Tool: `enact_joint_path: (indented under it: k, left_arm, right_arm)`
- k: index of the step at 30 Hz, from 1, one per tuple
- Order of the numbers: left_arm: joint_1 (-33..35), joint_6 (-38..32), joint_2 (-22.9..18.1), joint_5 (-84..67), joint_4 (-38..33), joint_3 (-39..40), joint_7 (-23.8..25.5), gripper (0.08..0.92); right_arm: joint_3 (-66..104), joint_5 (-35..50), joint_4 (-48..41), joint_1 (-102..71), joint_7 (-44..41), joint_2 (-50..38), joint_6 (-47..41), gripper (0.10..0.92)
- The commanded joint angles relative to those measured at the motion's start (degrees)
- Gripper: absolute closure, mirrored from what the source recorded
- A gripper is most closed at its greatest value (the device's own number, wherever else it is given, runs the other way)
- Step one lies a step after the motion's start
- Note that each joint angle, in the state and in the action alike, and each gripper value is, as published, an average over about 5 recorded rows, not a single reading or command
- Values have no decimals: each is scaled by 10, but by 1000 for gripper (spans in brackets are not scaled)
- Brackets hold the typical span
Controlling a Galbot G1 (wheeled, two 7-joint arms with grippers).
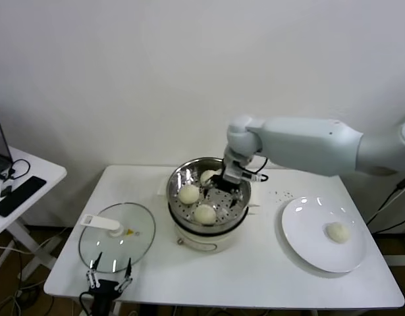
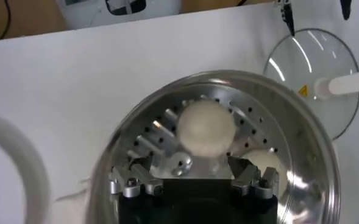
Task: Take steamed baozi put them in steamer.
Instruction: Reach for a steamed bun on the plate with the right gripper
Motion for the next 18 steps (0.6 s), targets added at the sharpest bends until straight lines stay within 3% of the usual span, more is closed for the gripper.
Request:
enact_joint_path:
  k: [1,7,18]
  left_arm:
    - [0,2,1,3,-2,1,1,177]
    - [0,2,3,4,-1,1,1,177]
    - [-1,5,3,-1,-3,5,1,177]
  right_arm:
    - [-150,184,6,160,-17,-78,-75,203]
    - [-250,254,39,228,12,-134,-179,203]
    - [-337,235,43,237,35,-224,-207,203]
